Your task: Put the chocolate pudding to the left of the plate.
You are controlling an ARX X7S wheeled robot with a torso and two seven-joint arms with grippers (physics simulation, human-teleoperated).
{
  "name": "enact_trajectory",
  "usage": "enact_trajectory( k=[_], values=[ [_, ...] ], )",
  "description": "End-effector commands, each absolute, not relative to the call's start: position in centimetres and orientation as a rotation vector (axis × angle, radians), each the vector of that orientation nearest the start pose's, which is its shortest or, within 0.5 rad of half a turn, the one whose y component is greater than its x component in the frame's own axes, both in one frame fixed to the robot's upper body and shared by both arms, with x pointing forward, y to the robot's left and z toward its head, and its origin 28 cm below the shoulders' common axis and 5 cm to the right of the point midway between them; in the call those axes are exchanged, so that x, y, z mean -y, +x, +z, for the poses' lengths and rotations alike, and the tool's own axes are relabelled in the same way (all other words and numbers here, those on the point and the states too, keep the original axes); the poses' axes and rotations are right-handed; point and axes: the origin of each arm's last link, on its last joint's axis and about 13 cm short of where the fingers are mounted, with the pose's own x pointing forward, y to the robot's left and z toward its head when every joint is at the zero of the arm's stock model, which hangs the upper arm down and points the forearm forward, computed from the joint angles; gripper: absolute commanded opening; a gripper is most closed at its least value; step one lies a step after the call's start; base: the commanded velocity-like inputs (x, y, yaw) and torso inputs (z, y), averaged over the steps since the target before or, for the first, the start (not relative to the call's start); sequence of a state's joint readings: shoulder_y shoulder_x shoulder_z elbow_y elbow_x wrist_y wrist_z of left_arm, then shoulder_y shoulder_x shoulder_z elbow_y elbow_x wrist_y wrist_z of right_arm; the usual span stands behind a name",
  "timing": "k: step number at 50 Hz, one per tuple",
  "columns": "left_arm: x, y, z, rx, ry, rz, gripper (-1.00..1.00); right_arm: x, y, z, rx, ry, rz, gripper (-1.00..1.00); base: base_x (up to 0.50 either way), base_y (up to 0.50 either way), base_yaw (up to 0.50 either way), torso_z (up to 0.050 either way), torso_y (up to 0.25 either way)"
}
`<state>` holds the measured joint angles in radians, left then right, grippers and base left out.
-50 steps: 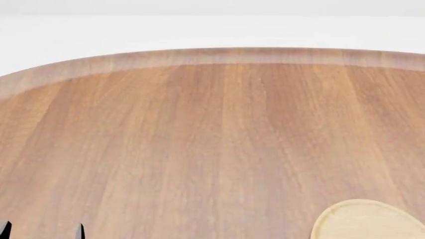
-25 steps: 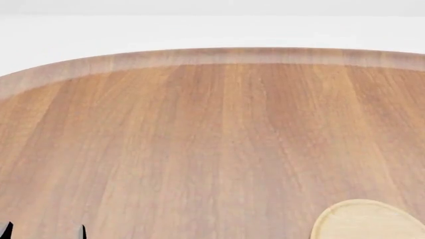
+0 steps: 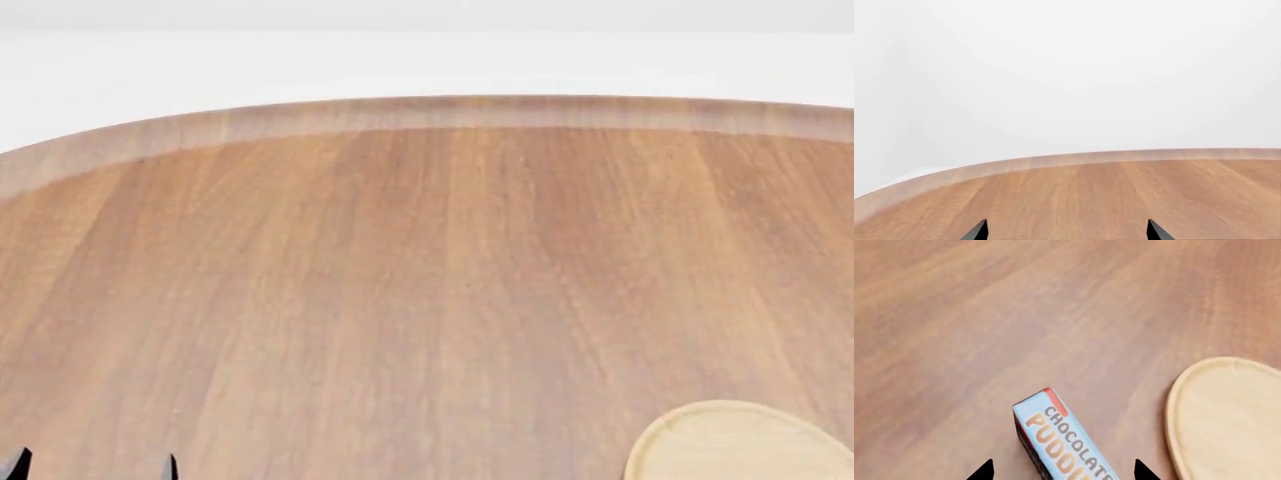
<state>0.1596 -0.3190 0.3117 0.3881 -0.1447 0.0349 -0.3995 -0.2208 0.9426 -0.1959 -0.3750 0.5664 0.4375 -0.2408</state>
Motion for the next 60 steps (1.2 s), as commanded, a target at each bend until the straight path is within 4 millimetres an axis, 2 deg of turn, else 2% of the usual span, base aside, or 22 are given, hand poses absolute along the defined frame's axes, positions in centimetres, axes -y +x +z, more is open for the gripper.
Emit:
enact_trajectory(
  k=[1,17,26,36,47,60],
  values=[
    [-19.8,16.3,5.7,0.189,0.037,-0.001,1.00,23.6,14.9,5.9,-0.562,-0.328,0.611,1.00,0.00,0.00,0.00,0.000,0.000],
    [-19.8,16.3,5.9,0.185,0.039,-0.003,1.00,24.4,15.0,5.2,-0.574,-0.332,0.603,1.00,0.00,0.00,0.00,0.000,0.000],
    [-19.7,16.4,5.8,0.185,0.040,-0.005,1.00,25.3,15.4,5.5,-0.567,-0.331,0.563,1.00,0.00,0.00,0.00,0.000,0.000],
    [-19.7,16.4,5.7,0.183,0.040,-0.008,1.00,25.2,15.5,5.0,-0.569,-0.331,0.572,1.00,0.00,0.00,0.00,0.000,0.000],
    [-19.7,16.3,5.8,0.186,0.039,-0.008,1.00,24.7,16.0,3.2,-0.585,-0.307,0.606,1.00,0.00,0.00,0.00,0.000,0.000],
    [-19.6,16.3,5.8,0.184,0.043,-0.012,1.00,24.6,15.9,2.3,-0.595,-0.289,0.618,1.00,0.00,0.00,0.00,0.000,0.000]
  ],
)
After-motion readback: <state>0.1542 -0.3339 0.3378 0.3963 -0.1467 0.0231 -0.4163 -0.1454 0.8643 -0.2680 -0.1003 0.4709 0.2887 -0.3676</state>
